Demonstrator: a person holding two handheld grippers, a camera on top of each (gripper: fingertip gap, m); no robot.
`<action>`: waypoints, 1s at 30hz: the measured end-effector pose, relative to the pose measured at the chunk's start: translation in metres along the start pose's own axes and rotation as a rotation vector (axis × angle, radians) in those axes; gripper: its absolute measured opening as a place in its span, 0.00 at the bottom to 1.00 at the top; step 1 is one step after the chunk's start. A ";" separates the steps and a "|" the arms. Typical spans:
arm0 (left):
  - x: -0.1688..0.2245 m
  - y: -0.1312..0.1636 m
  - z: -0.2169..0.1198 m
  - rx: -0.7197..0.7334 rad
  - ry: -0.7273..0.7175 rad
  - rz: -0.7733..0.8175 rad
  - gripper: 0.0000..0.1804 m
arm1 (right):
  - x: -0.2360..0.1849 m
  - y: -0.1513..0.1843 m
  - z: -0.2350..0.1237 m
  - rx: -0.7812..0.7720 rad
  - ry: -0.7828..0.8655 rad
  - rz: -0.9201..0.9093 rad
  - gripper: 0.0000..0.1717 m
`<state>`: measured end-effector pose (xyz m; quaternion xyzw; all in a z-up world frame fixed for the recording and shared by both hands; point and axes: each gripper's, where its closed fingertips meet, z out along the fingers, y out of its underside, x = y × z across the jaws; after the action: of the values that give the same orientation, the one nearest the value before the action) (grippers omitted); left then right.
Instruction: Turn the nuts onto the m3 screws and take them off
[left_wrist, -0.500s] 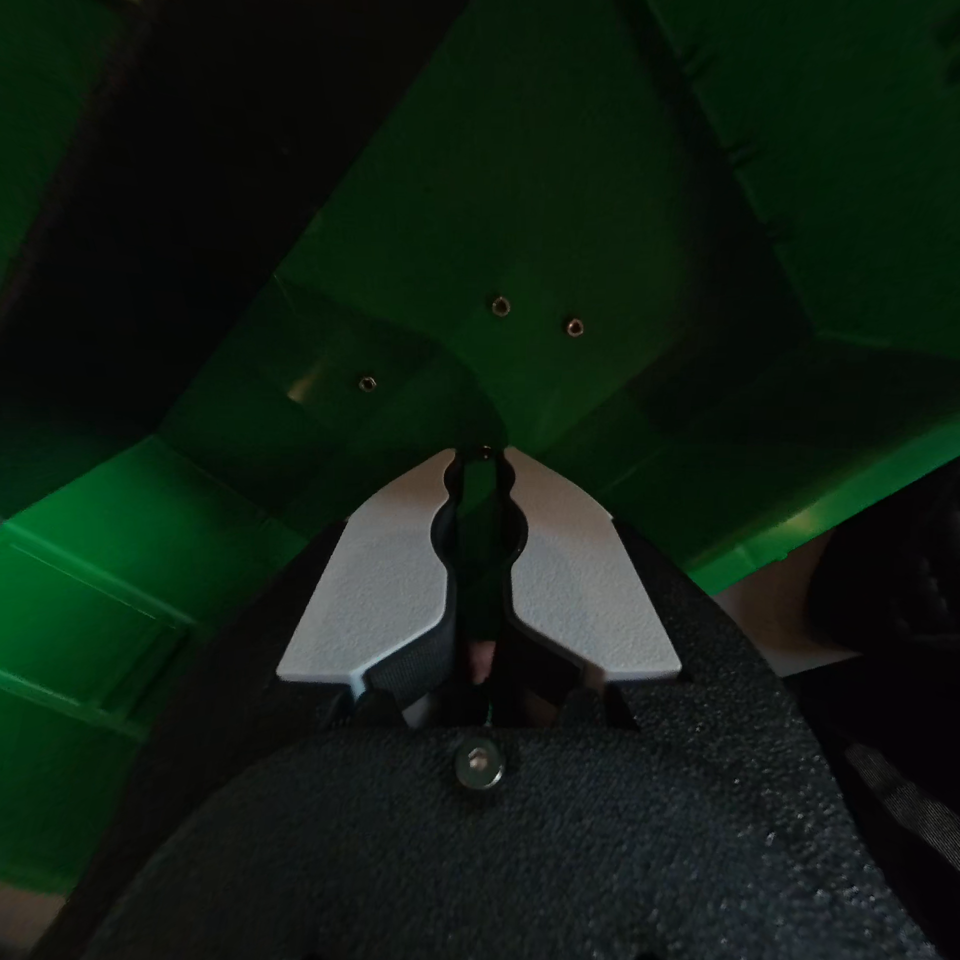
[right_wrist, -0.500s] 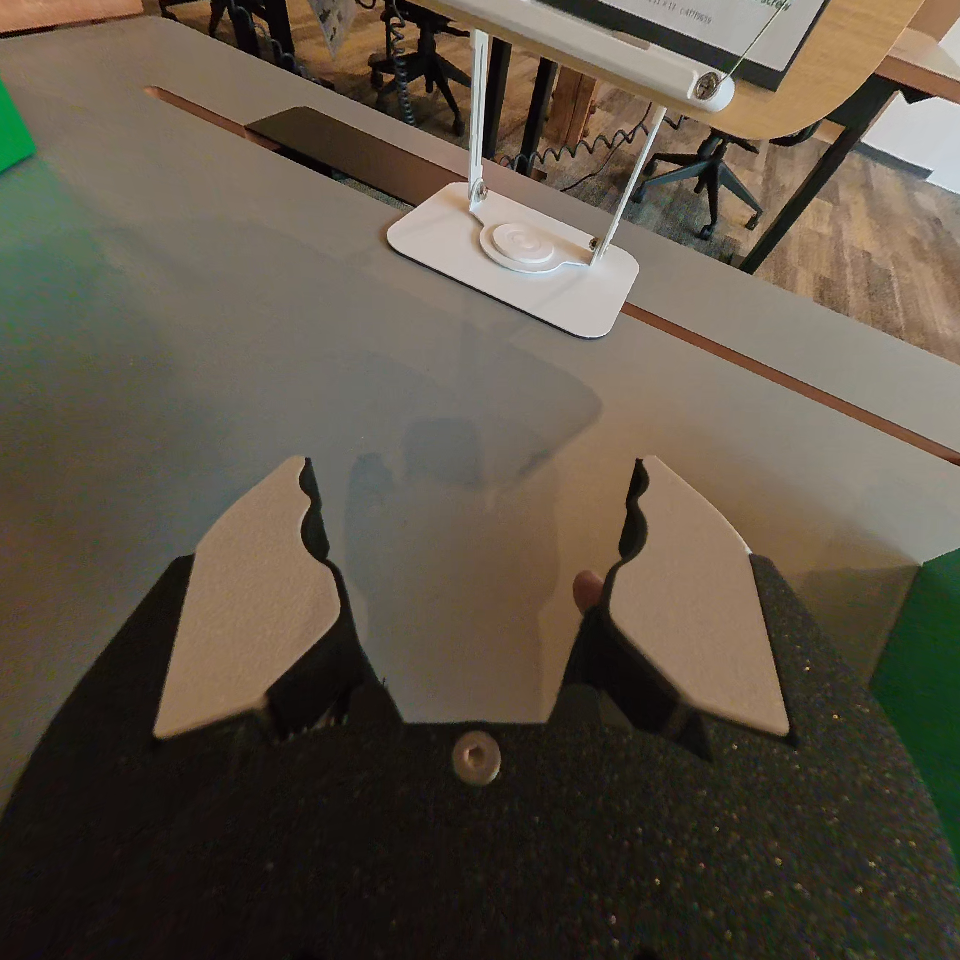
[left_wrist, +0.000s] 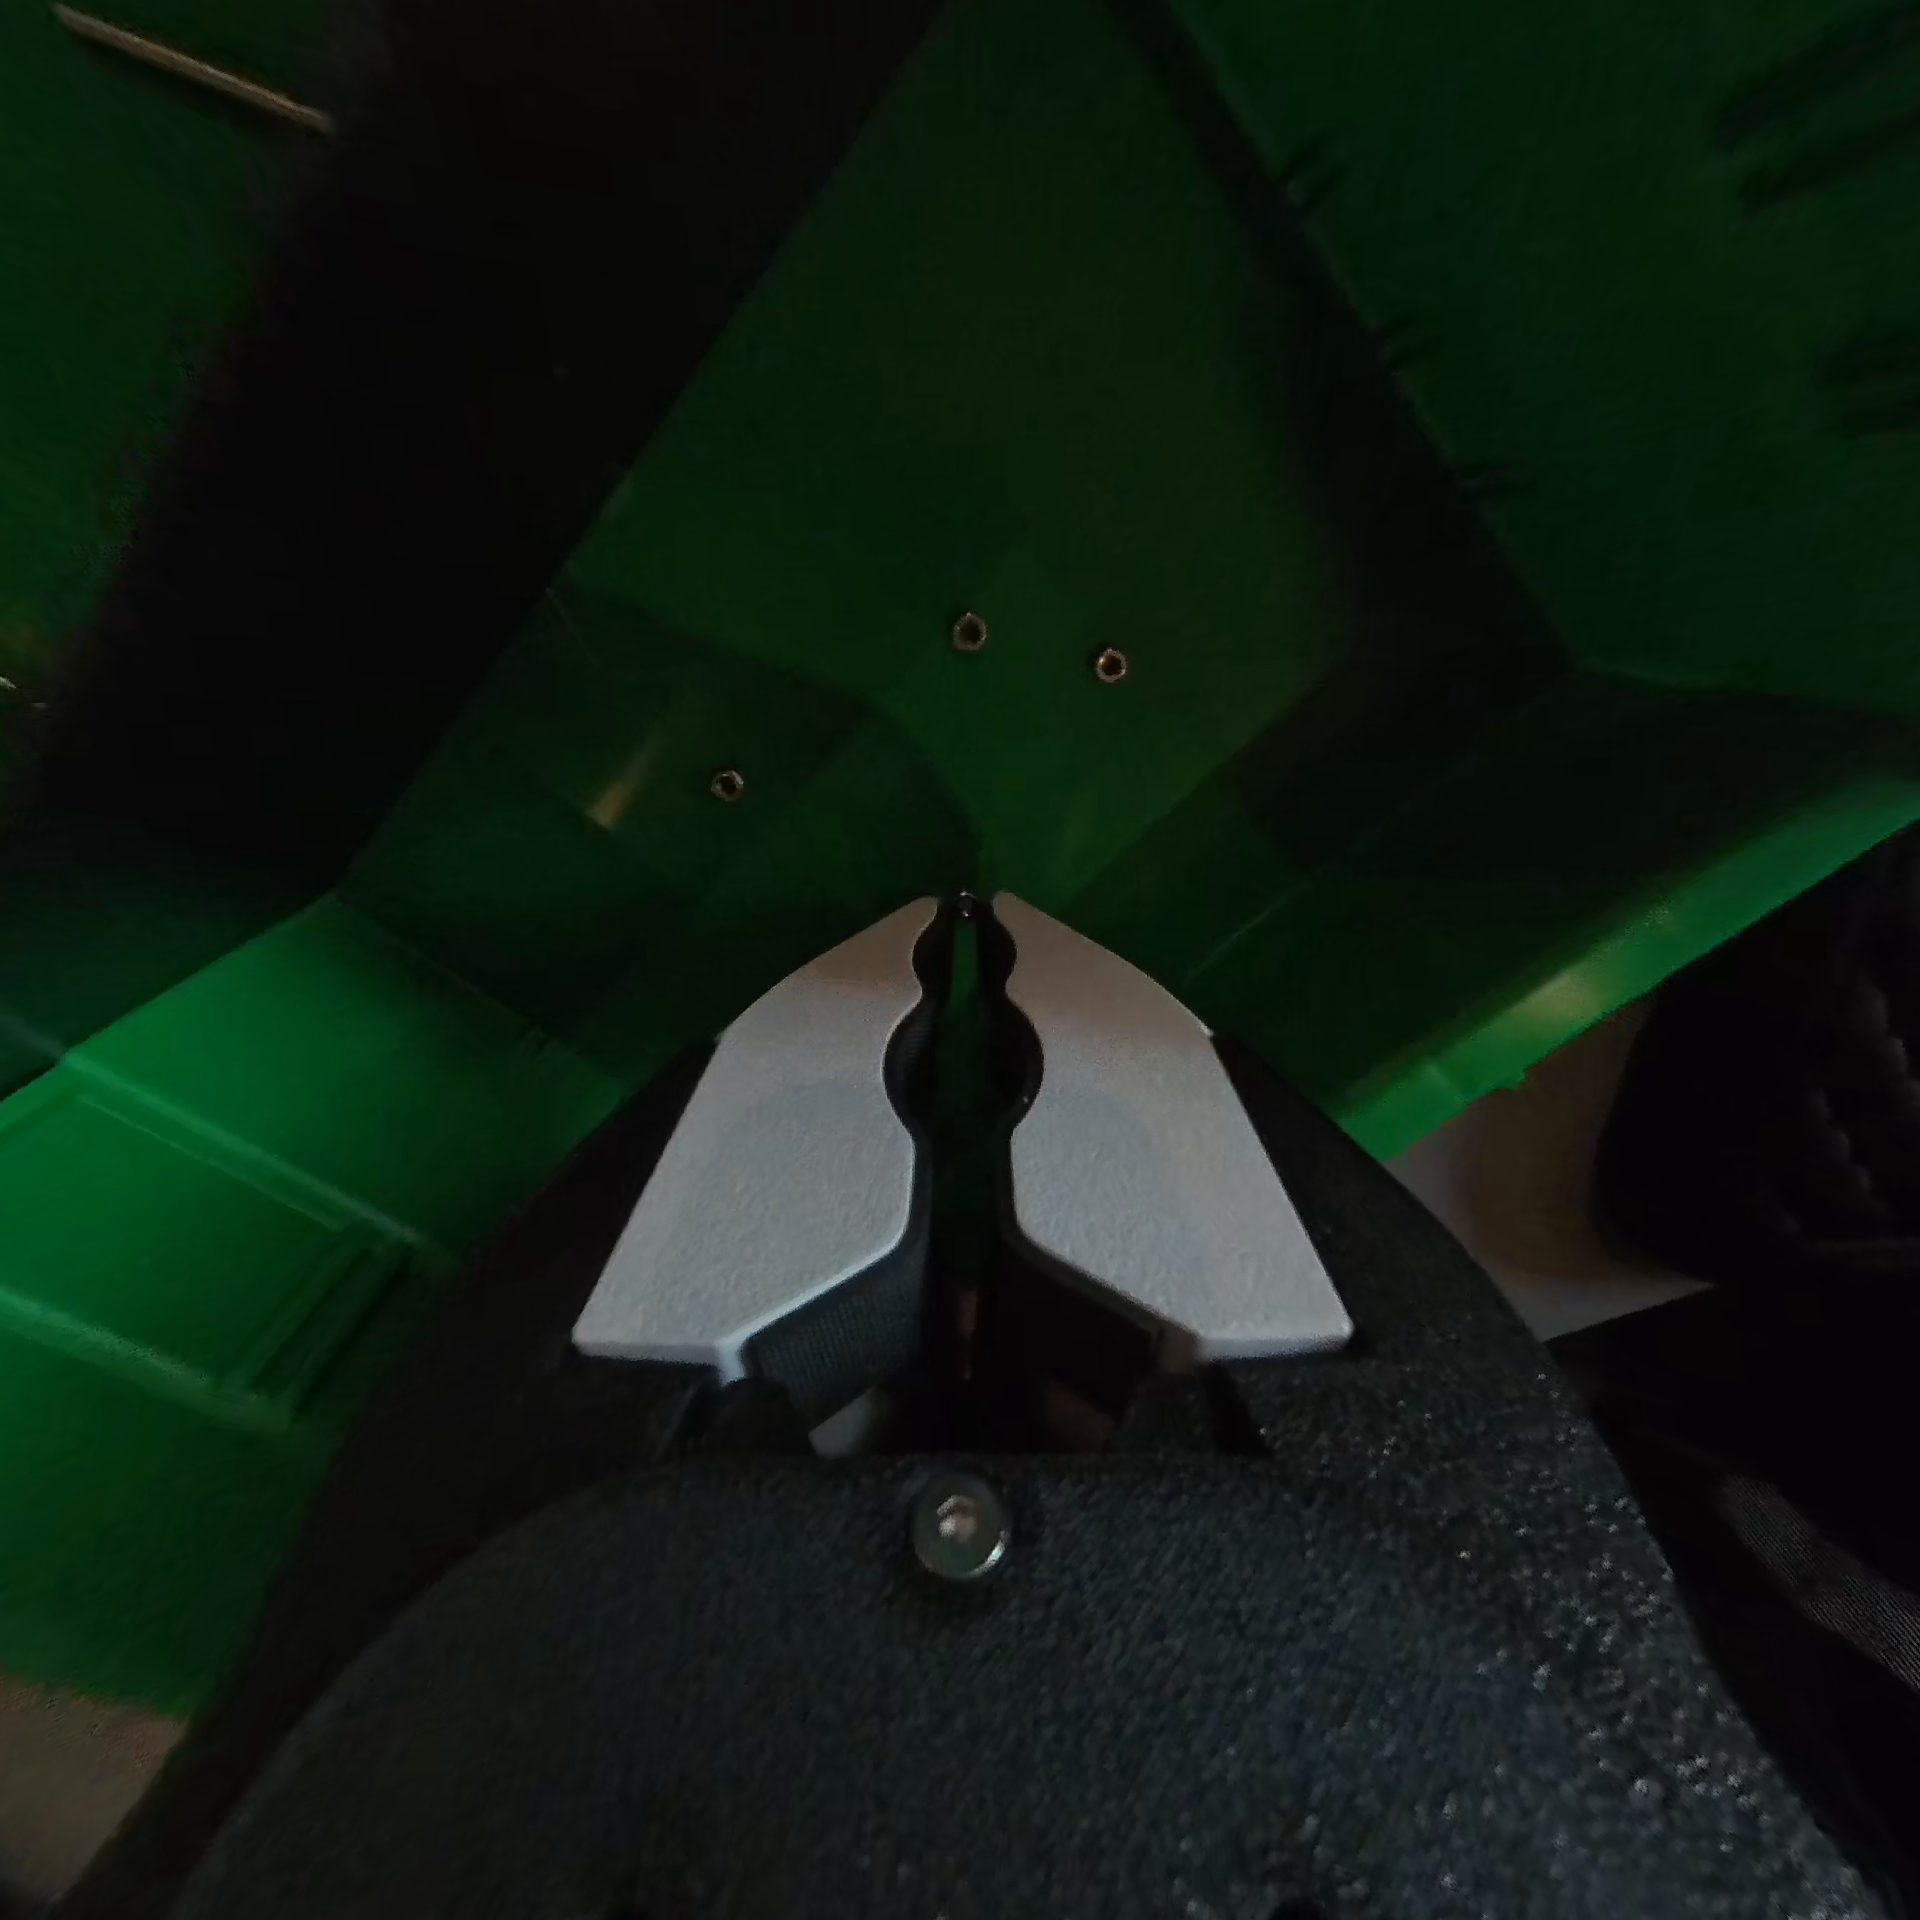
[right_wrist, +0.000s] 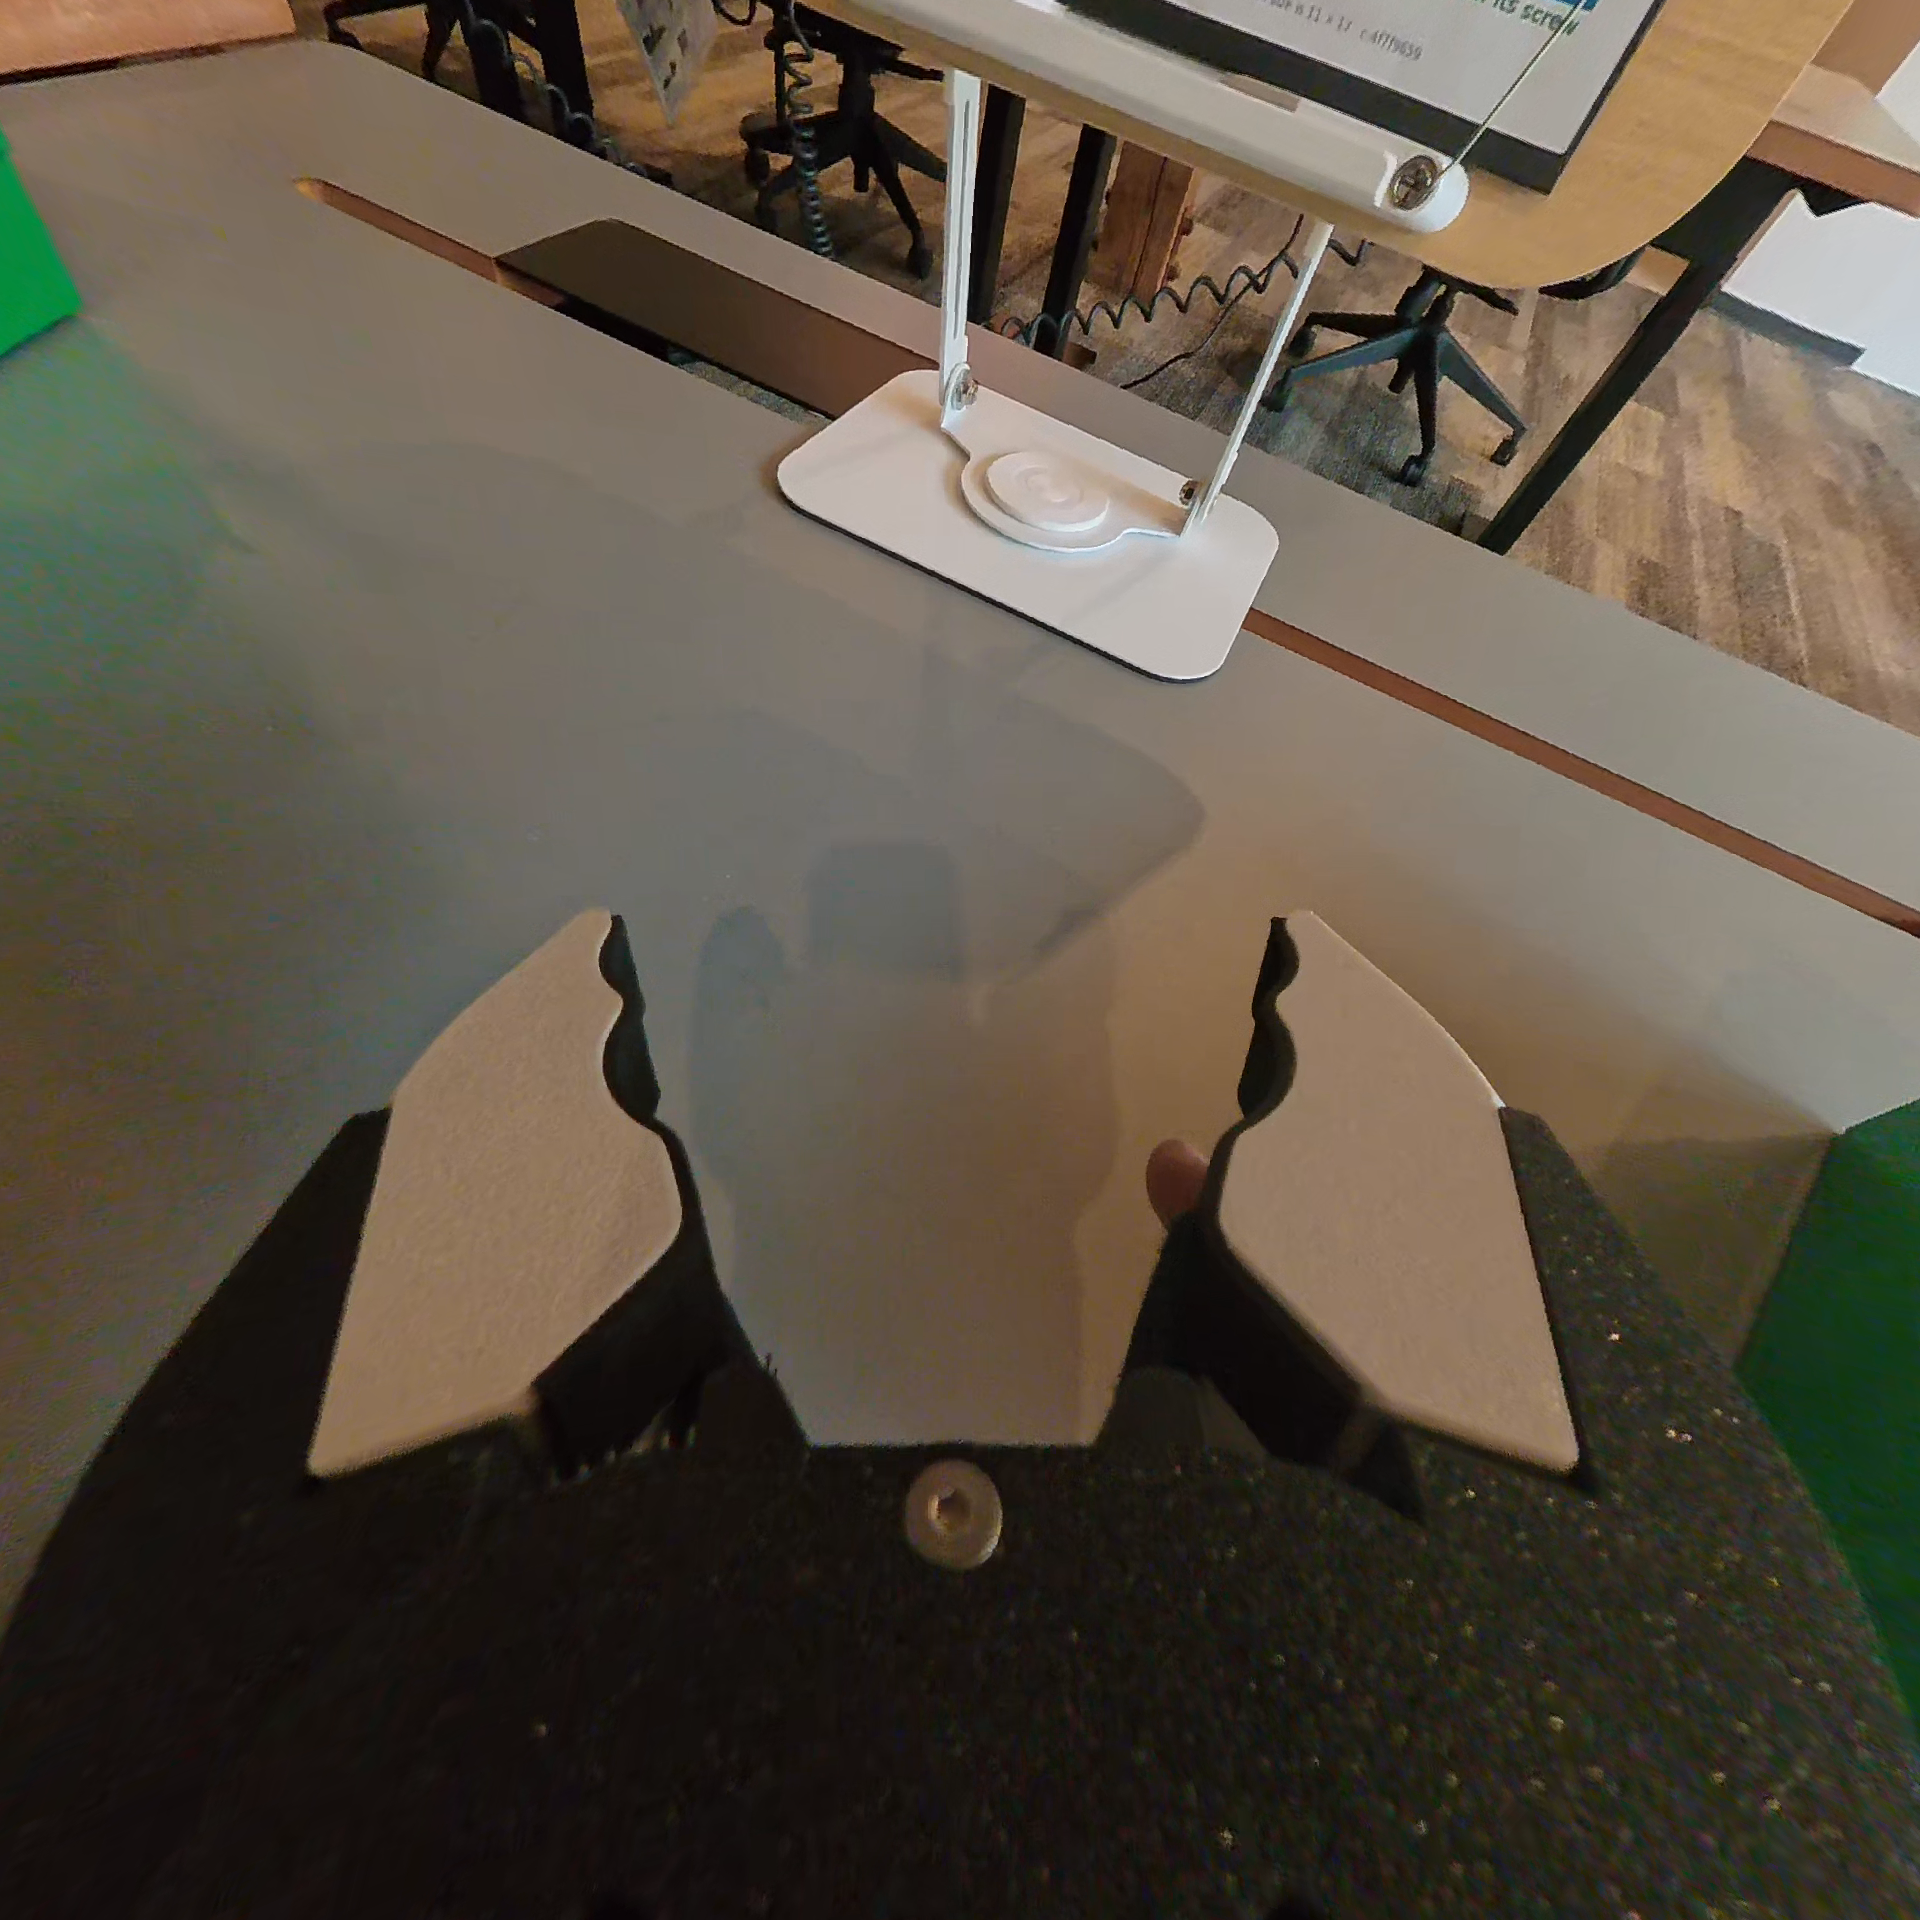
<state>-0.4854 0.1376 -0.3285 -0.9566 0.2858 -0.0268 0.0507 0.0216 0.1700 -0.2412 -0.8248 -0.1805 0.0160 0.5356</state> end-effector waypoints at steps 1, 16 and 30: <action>0.000 -0.002 -0.006 0.012 -0.008 0.004 0.02 | 0.000 0.000 0.000 -0.001 -0.001 0.000 0.65; 0.138 -0.110 -0.109 0.323 -0.095 0.507 0.02 | -0.003 -0.001 0.001 0.004 -0.016 -0.003 0.64; 0.312 -0.135 0.021 0.088 0.145 0.911 0.03 | 0.000 0.000 0.000 0.012 -0.029 0.026 0.64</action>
<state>-0.1493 0.0804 -0.3274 -0.7261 0.6783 -0.0807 0.0778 0.0218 0.1702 -0.2416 -0.8236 -0.1776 0.0361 0.5375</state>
